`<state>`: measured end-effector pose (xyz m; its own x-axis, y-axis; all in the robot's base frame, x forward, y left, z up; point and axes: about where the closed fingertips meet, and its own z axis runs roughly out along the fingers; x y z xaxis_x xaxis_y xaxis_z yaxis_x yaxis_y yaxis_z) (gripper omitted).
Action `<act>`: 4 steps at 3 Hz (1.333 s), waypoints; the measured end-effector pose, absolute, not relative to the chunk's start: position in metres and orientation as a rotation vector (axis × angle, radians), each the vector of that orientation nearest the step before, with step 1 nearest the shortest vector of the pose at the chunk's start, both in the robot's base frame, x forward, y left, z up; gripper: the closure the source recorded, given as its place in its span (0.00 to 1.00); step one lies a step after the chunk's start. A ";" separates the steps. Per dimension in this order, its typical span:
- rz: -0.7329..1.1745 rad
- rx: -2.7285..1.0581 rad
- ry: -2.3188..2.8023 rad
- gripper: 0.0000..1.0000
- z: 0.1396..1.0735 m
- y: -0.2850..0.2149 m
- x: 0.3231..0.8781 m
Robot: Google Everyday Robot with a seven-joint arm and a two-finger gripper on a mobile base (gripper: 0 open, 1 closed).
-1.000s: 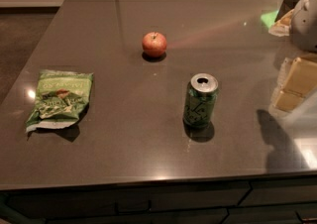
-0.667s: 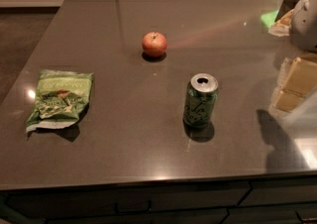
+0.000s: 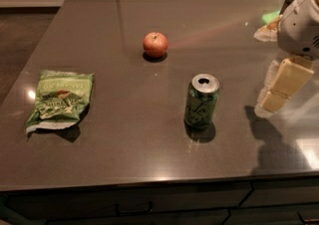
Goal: Knock green can over
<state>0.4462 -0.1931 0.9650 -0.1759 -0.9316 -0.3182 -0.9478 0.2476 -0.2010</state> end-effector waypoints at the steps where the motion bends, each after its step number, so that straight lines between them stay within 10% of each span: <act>1: 0.197 -1.699 2.039 0.00 0.944 -0.154 0.454; 4: 0.404 -1.685 1.900 0.00 0.905 -0.096 0.467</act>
Offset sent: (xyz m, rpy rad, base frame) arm 0.0284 0.0952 -0.0541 0.2840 -0.0454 0.1199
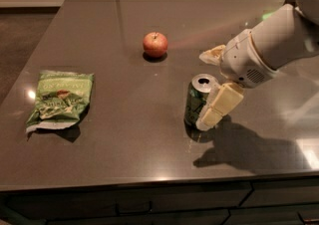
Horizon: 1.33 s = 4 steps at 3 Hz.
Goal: Knock green can over
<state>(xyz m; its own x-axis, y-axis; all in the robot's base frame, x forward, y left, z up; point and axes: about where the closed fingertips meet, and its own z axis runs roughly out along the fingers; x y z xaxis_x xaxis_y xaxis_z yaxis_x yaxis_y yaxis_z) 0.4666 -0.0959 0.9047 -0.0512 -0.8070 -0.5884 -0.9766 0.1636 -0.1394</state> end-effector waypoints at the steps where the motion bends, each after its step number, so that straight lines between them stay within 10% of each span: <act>1: 0.450 -1.688 1.883 0.16 0.901 -0.092 0.465; 4: 0.447 -1.712 1.873 0.85 0.924 -0.088 0.471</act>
Offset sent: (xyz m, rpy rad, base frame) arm -0.0037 0.0024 -0.0015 0.0780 0.0267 0.0302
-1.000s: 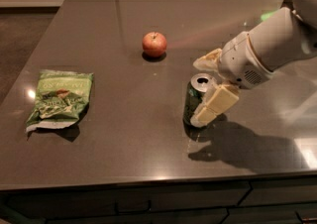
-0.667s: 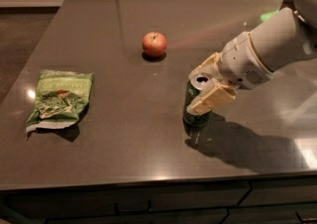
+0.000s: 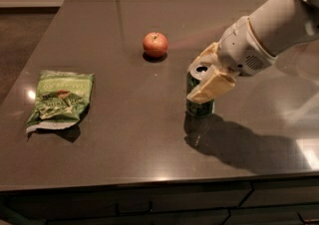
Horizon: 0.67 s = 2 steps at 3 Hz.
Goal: Knock green can over
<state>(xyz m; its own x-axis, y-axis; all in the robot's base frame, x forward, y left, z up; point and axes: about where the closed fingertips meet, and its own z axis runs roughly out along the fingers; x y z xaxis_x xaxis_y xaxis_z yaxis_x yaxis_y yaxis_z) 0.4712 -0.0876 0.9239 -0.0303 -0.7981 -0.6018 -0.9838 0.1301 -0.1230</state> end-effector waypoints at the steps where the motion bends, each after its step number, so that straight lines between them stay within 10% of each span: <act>1: 0.367 -1.800 1.896 1.00 0.938 -0.078 0.479; 2: 0.229 -1.956 1.923 1.00 0.940 -0.065 0.489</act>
Offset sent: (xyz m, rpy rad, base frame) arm 0.0369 0.0313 0.0196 -0.4903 -0.0293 0.1495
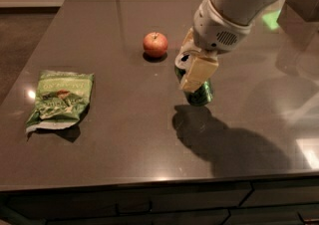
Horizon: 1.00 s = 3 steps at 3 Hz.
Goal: Knock green can over
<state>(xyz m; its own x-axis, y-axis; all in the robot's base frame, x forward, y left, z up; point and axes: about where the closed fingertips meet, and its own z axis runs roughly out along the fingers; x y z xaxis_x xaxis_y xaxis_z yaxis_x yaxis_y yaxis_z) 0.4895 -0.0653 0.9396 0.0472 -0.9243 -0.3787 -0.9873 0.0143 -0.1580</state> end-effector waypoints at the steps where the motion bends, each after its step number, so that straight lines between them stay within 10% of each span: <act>1: 0.078 -2.094 1.938 1.00 0.934 -0.057 0.501; 3: -0.048 -2.272 1.992 0.70 0.905 -0.057 0.530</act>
Offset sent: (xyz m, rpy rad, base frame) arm 0.0388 0.0064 -0.0286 -0.3651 0.0282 0.0980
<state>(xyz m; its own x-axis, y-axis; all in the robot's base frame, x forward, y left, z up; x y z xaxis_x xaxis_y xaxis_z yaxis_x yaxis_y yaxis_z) 0.5299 -0.0566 0.9048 0.1337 -0.9895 -0.0548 -0.9857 -0.1271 -0.1109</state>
